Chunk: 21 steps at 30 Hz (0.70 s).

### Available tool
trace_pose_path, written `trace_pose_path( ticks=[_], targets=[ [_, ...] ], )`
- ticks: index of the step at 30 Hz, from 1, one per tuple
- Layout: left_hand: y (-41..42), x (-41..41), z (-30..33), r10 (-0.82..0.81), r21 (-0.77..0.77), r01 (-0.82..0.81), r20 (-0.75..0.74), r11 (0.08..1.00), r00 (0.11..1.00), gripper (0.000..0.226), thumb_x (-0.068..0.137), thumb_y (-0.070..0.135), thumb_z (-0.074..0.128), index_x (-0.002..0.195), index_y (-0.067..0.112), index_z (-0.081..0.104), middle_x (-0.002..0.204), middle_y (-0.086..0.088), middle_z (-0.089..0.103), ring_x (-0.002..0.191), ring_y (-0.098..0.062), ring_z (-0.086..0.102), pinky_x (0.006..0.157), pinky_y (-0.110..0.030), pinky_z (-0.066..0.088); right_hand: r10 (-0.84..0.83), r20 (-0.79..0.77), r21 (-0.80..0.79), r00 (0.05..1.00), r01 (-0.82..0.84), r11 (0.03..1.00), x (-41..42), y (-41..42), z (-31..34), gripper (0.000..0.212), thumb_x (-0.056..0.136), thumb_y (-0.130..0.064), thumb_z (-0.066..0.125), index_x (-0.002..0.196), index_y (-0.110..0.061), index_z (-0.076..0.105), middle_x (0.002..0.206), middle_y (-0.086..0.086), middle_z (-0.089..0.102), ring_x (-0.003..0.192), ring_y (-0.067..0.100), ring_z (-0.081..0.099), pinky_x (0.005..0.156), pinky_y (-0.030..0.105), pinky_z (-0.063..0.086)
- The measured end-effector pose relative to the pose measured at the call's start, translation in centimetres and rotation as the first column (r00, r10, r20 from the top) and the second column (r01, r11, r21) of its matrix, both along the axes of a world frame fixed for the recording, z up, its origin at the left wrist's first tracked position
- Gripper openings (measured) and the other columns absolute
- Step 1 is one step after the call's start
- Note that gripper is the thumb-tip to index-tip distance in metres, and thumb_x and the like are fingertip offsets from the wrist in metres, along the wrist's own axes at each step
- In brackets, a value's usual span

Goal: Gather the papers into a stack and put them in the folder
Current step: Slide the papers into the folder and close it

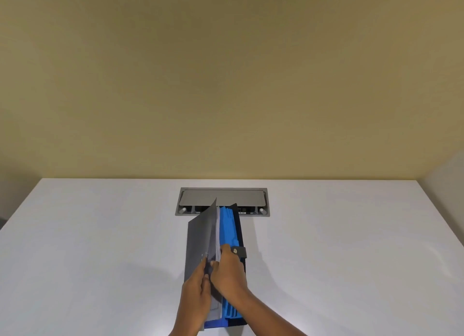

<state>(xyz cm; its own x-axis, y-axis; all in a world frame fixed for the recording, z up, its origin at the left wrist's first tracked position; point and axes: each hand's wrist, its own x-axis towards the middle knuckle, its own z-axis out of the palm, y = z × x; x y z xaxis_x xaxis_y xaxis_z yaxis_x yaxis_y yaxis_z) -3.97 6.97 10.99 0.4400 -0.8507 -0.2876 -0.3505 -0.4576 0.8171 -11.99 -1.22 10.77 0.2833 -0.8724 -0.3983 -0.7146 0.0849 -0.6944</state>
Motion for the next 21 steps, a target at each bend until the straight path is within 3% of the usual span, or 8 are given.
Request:
trace_pose_path(
  ticks=[2, 6, 10, 12, 14, 17, 19, 21],
  targets=[
    [-0.2, 0.0, -0.8, -0.002, -0.011, 0.002, 0.015, 1.0, 1.0, 0.039, 0.101, 0.011, 0.046, 0.138, 0.02, 0.054, 0.103, 0.039, 0.067, 0.101, 0.023, 0.057, 0.089, -0.004, 0.047, -0.009, 0.008, 0.006, 1.0, 0.009, 1.0, -0.4, 0.1, -0.3, 0.021, 0.103, -0.028, 0.063, 0.117, -0.028, 0.048, 0.091, -0.01, 0.054, 0.074, 0.009, 0.058, 0.071, 0.02, 0.053],
    [-0.5, -0.4, -1.5, 0.02, -0.022, -0.019, 0.05, 1.0, 0.999, 0.046, 0.1, 0.032, 0.04, 0.141, 0.015, 0.053, 0.126, -0.005, 0.068, 0.092, 0.016, 0.06, 0.083, -0.006, 0.049, -0.005, -0.044, -0.043, 0.999, 0.003, 0.999, -1.9, 0.1, -0.8, 0.029, 0.103, -0.033, 0.063, 0.128, -0.021, 0.055, 0.1, -0.009, 0.056, 0.084, 0.01, 0.056, 0.078, 0.019, 0.051],
    [-1.3, -1.4, -2.8, 0.064, 0.083, -0.059, -0.063, 0.995, 0.996, 0.03, 0.101, 0.014, 0.049, 0.129, 0.015, 0.06, 0.112, 0.003, 0.068, 0.088, 0.003, 0.061, 0.08, -0.01, 0.048, -0.028, -0.09, -0.093, 0.996, 0.02, 0.995, -3.4, 0.2, -1.6, 0.031, 0.104, -0.035, 0.062, 0.131, -0.021, 0.061, 0.118, -0.004, 0.072, 0.096, 0.013, 0.069, 0.094, 0.021, 0.056],
    [-2.3, -2.7, -2.6, 0.199, 0.207, -0.147, -0.257, 0.967, 0.946, 0.027, 0.102, 0.025, 0.047, 0.109, 0.01, 0.068, 0.087, -0.003, 0.069, 0.078, -0.013, 0.066, 0.072, -0.018, 0.05, -0.065, -0.093, -0.076, 0.994, 0.058, 0.995, -4.3, 0.2, -2.2, 0.033, 0.103, -0.038, 0.063, 0.131, -0.023, 0.064, 0.124, -0.005, 0.074, 0.106, 0.015, 0.072, 0.1, 0.023, 0.056],
    [-3.2, -4.0, -3.3, 0.252, 0.296, -0.167, -0.279, 0.941, 0.927, 0.047, 0.101, 0.039, 0.041, 0.103, 0.002, 0.07, 0.076, -0.009, 0.066, 0.073, -0.021, 0.064, 0.071, -0.024, 0.051, -0.076, -0.09, -0.052, 0.993, 0.071, 0.996, -5.3, 0.2, -3.0, 0.035, 0.101, -0.042, 0.064, 0.131, -0.025, 0.067, 0.127, -0.007, 0.075, 0.111, 0.016, 0.073, 0.105, 0.025, 0.053],
    [-3.5, -6.4, -5.0, 0.175, 0.346, -0.098, -0.2, 0.933, 0.964, 0.076, 0.092, 0.063, 0.037, 0.138, 0.006, 0.055, 0.116, -0.014, 0.07, 0.106, -0.028, 0.068, 0.097, -0.034, 0.051, -0.069, -0.089, -0.027, 0.994, 0.067, 0.997, -7.2, 0.3, -4.5, 0.033, 0.101, -0.046, 0.062, 0.127, -0.029, 0.072, 0.127, -0.01, 0.075, 0.109, 0.013, 0.072, 0.106, 0.02, 0.05],
    [-3.3, -7.6, -7.5, -0.034, 0.347, 0.026, 0.017, 0.938, 0.999, 0.058, 0.104, 0.033, 0.041, 0.157, 0.012, 0.026, 0.156, -0.01, 0.043, 0.139, -0.028, 0.048, 0.112, -0.033, 0.04, -0.087, -0.106, -0.033, 0.991, 0.084, 0.996, -8.6, 0.3, -5.6, 0.028, 0.102, -0.041, 0.063, 0.123, -0.027, 0.075, 0.121, -0.01, 0.077, 0.1, 0.011, 0.072, 0.098, 0.015, 0.05],
    [-3.5, -8.3, -9.4, -0.179, 0.389, 0.11, 0.144, 0.915, 0.973, 0.064, 0.106, 0.017, 0.041, 0.16, 0.013, 0.007, 0.168, -0.009, 0.016, 0.154, -0.027, 0.025, 0.122, -0.036, 0.029, -0.104, -0.126, -0.037, 0.986, 0.1, 0.994, -10.1, 0.2, -7.0, 0.019, 0.104, -0.033, 0.063, 0.113, -0.026, 0.078, 0.11, -0.009, 0.078, 0.088, 0.011, 0.07, 0.086, 0.01, 0.048]
  ],
)
